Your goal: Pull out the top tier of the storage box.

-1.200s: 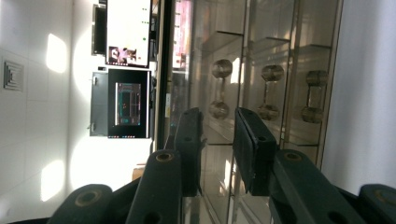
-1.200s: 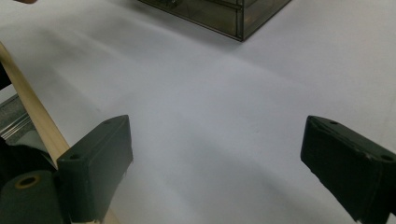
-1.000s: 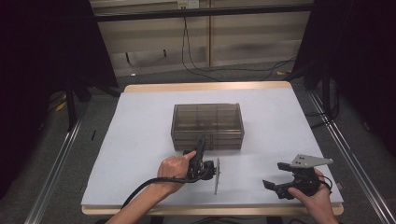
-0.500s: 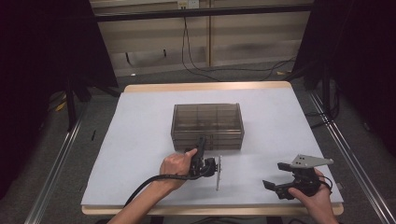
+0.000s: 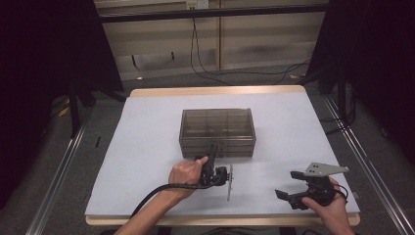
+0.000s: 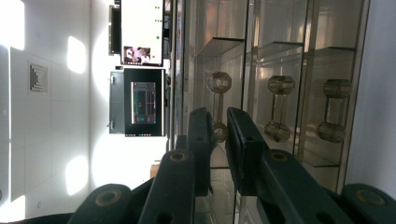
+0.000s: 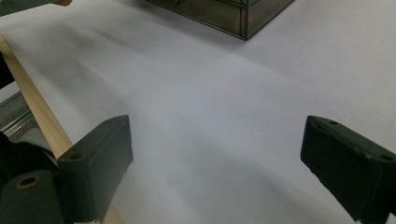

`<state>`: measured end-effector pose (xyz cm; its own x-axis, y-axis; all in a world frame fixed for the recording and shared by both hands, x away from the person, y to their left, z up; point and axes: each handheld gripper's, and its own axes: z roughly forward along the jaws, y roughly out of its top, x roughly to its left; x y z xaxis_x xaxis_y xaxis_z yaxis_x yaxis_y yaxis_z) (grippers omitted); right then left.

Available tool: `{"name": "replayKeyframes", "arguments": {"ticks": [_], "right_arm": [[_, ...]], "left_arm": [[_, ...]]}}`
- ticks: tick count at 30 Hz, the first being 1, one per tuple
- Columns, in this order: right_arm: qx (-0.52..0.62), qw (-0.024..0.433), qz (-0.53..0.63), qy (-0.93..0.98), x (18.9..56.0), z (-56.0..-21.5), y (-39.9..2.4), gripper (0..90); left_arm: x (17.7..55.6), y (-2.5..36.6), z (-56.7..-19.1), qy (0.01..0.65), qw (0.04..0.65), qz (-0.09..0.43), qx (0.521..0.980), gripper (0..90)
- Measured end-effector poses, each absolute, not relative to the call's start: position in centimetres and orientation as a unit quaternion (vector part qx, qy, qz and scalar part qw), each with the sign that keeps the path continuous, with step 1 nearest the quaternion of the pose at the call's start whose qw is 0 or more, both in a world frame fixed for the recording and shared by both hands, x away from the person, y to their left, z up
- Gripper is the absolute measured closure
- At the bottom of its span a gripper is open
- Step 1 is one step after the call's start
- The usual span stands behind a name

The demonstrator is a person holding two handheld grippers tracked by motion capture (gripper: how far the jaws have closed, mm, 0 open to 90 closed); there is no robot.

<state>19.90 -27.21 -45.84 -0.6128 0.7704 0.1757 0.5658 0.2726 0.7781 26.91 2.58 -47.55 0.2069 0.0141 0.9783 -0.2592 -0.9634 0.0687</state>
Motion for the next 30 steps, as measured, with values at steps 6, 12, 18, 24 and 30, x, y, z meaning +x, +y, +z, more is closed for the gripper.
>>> {"name": "replayKeyframes", "arguments": {"ticks": [6,12,18,24,30], "right_arm": [[0.423,0.118,0.429,0.789,19.9,-45.84,-27.23,9.3],[0.422,0.12,0.43,0.789,19.94,-45.86,-27.23,9.3],[0.423,0.119,0.429,0.789,19.95,-45.87,-27.19,9.3],[0.424,0.119,0.43,0.788,19.94,-45.86,-27.21,9.3],[0.424,0.118,0.43,0.788,19.95,-45.86,-27.21,9.3]], "left_arm": [[26.9,2.77,-47.39,-0.074,0.119,0.612,0.779,80.5],[26.7,2.77,-47.47,-0.075,0.12,0.611,0.779,80.6],[26.6,2.71,-47.5,-0.08,0.115,0.617,0.775,80.6],[26.33,2.74,-47.46,-0.084,0.114,0.617,0.774,80.7],[26.08,2.81,-47.53,-0.084,0.116,0.618,0.773,80.7]]}}
